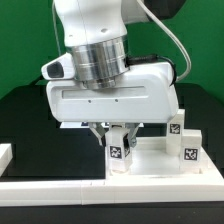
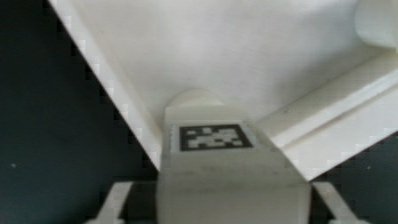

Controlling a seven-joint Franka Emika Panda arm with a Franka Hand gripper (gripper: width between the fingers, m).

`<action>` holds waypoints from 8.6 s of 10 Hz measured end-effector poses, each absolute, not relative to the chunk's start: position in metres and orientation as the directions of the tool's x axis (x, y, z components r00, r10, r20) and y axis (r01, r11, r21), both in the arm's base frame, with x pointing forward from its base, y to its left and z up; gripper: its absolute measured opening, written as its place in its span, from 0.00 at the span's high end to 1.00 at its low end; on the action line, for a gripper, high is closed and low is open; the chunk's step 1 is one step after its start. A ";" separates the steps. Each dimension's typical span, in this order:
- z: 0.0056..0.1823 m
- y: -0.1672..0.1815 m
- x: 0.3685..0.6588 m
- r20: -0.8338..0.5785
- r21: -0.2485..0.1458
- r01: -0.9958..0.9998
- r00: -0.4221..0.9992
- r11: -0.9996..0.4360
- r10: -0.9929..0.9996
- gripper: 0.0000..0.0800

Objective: Assemble square table

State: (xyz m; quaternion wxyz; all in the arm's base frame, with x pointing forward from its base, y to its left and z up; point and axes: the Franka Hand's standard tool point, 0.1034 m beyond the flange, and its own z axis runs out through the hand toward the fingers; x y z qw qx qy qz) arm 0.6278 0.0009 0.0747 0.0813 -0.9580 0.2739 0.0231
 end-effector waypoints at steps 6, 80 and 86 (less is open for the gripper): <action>0.072 0.004 0.627 -0.202 -0.090 -0.985 0.162 -0.146 -0.966 0.63; 0.068 0.000 0.629 0.088 -0.057 -0.227 0.969 -0.972 -0.231 0.64; 0.068 -0.002 0.627 0.003 -0.123 -0.758 0.645 -0.640 -0.764 0.64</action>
Offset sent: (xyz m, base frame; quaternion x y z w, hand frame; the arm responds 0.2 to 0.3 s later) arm 0.0208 0.0125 0.0033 0.1125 -0.0249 0.5160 0.8488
